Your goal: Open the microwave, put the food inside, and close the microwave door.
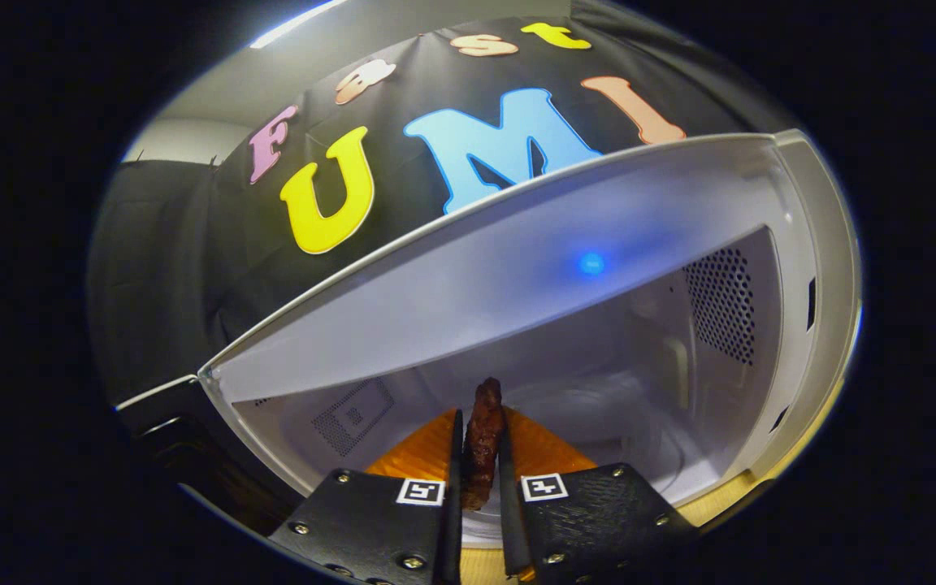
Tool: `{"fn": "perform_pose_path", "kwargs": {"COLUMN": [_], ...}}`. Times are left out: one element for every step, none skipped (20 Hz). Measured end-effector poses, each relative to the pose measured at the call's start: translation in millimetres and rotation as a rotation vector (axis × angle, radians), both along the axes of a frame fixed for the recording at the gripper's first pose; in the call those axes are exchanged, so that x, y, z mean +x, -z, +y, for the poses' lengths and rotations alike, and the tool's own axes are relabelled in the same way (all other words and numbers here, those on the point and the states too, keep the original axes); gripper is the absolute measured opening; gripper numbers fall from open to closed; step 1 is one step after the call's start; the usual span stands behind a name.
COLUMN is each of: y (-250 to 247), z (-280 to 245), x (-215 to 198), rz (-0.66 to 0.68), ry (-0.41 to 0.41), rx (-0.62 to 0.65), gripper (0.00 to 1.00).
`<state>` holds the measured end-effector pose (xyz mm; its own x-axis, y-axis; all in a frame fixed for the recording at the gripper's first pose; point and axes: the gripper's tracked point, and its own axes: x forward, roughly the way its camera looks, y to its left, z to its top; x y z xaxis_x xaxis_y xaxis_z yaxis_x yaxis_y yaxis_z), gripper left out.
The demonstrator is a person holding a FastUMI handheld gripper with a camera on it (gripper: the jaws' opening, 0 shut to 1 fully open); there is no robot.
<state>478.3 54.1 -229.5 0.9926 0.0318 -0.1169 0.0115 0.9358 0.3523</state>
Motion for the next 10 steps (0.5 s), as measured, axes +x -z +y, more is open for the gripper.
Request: {"fn": "perform_pose_path", "kwargs": {"y": [0, 2, 4, 7, 9, 12, 13, 17, 21, 25], "z": [-5, -10, -11, -12, -12, -12, -11, -11, -10, -8], "x": [0, 2, 2, 2, 2, 3, 1, 2, 2, 1], "rz": [-0.001, 0.004, 0.013, 0.029, 0.040, 0.050, 0.053, 0.060, 0.077, 0.088], "ry": [0.015, 0.028, 0.025, 0.026, 0.030, 0.043, 0.046, 0.049, 0.059, 0.060], "rx": [-0.029, -0.045, -0.030, 0.001, 0.021, 0.018, 0.011, 0.004, 0.000, 0.003], "gripper": [0.41, 0.48, 0.48, 0.50, 0.50, 0.50, 0.57, 0.58, 0.61, 0.61]}}
